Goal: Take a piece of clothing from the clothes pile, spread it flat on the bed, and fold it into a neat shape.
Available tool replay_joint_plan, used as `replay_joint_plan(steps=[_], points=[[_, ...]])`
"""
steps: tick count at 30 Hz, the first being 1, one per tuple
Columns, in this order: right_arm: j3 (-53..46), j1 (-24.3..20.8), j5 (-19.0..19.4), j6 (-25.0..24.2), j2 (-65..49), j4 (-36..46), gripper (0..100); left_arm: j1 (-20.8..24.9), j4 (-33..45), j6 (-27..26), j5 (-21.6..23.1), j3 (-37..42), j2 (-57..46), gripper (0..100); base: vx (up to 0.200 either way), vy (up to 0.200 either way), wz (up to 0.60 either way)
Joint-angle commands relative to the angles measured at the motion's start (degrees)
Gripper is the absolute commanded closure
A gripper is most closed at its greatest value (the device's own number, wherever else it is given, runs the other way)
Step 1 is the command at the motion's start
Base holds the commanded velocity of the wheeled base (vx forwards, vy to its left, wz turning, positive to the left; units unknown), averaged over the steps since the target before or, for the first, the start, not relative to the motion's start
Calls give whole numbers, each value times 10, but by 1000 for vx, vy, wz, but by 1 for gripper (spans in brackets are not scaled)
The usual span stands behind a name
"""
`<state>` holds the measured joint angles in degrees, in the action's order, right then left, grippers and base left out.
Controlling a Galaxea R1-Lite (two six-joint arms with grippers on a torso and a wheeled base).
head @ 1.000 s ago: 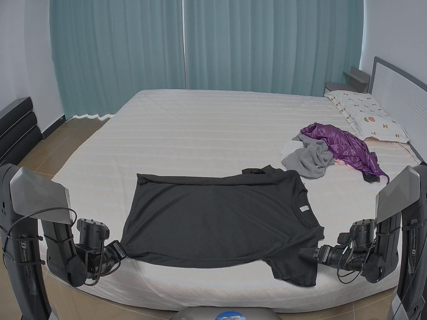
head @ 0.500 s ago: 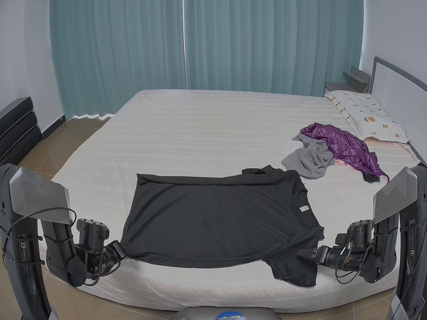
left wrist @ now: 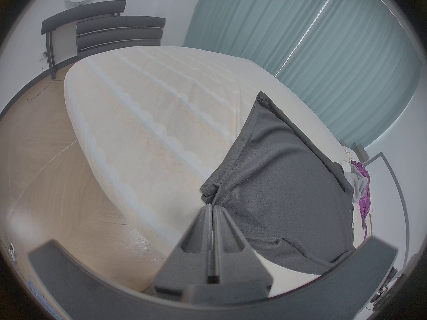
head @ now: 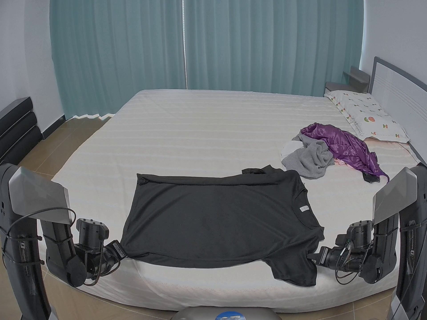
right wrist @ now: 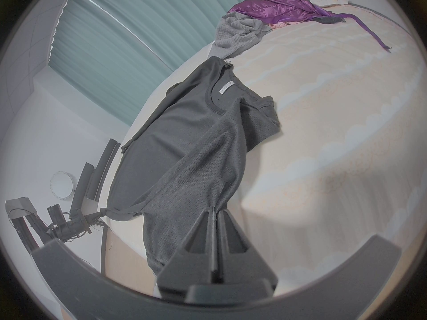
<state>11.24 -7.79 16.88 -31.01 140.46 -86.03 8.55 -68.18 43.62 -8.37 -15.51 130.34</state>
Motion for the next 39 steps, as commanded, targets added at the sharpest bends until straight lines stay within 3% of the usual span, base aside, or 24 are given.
replay_joint_plan(steps=[1, 9, 15, 21, 28, 35, 39], points=[[-6, 6, 0, 1, -5, 0, 100, 1, 0, 0, -1, 1, -2, 100, 0, 0, 0], [-48, 50, 7, 6, -68, 1, 100, 1, -3, -10, -5, 15, -22, 100, 0, 0, 0], [-77, 78, 37, 27, -74, -2, 100, 0, -3, -31, -5, 29, -30, 100, 0, 0, 0], [-104, 88, 40, 44, -86, -6, 100, 0, -3, -33, -5, 35, -41, 100, 0, 0, 0], [-112, 123, 71, 61, -99, -2, 100, 0, -3, -76, -6, 61, -54, 100, 0, 0, 0], [-112, 124, 98, 68, -141, 61, 100, 0, -4, -95, -7, 75, -54, 100, 0, 0, 0], [-112, 132, 106, 117, -160, 114, 100, 0, -3, -121, -9, 93, -62, 100, 0, 0, 0]])
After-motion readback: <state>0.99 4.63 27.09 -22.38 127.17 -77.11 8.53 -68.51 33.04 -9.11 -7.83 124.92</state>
